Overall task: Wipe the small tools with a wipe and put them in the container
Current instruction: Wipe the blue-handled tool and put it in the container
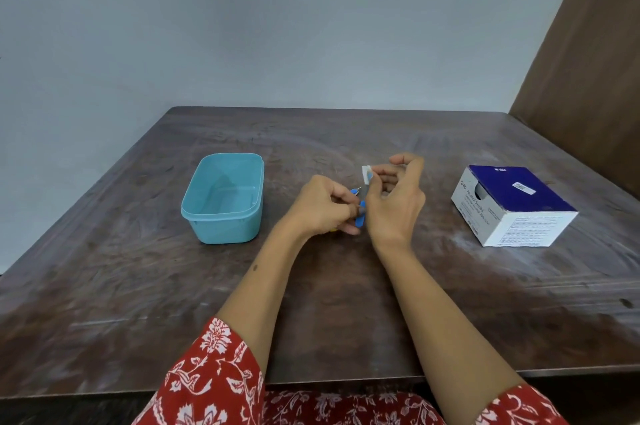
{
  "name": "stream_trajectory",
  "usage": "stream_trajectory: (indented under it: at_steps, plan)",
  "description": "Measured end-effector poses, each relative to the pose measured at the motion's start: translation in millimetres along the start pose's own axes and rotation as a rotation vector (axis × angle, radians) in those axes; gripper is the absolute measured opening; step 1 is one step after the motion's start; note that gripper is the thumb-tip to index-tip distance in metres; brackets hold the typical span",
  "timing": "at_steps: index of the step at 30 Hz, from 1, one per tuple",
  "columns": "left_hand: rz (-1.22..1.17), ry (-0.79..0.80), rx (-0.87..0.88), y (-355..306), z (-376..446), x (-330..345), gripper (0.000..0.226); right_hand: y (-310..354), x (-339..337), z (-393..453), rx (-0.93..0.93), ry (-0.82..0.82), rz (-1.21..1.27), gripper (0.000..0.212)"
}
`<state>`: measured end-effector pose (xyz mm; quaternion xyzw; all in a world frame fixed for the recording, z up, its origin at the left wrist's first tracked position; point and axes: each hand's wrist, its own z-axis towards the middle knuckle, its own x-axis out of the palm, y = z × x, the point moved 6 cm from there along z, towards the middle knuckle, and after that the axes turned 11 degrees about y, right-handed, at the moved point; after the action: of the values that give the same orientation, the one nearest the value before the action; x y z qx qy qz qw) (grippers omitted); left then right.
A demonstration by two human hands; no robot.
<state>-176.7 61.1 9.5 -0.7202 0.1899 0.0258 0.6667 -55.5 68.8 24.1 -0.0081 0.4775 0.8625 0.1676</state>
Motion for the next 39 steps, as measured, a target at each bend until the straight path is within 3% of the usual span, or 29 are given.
stream_trajectory:
  at_steps: [7, 12, 18, 23, 28, 34, 39]
  plan:
    - [0.004, -0.173, 0.065, 2.2, -0.5, -11.4, 0.017, 3.8, 8.8, -2.3, -0.004, 0.115, -0.006, 0.031]
    - [-0.031, -0.016, -0.002, 4.0, 0.6, 0.4, 0.018, -2.0, 0.9, -0.1, 0.027, 0.019, 0.017, 0.03]
    - [-0.043, -0.165, 0.044, 5.5, 0.1, -9.1, 0.018, -1.2, 8.8, -1.6, 0.024, 0.11, -0.032, 0.03]
    - [-0.085, -0.03, 0.016, 4.2, 1.0, 0.6, 0.019, -3.1, 0.7, 0.4, 0.042, 0.016, 0.011, 0.026]
    - [-0.111, -0.149, 0.064, 4.7, 3.1, -7.0, 0.019, 1.8, 5.9, -1.2, 0.005, 0.08, -0.028, 0.027]
    - [-0.089, -0.031, 0.037, 6.4, 6.3, -1.1, 0.019, -1.1, -0.9, 2.0, 0.023, -0.013, 0.018, 0.022]
    - [-0.067, -0.118, 0.063, 7.0, 6.0, -6.0, 0.021, 2.9, 0.9, -0.2, 0.01, 0.037, 0.002, 0.026]
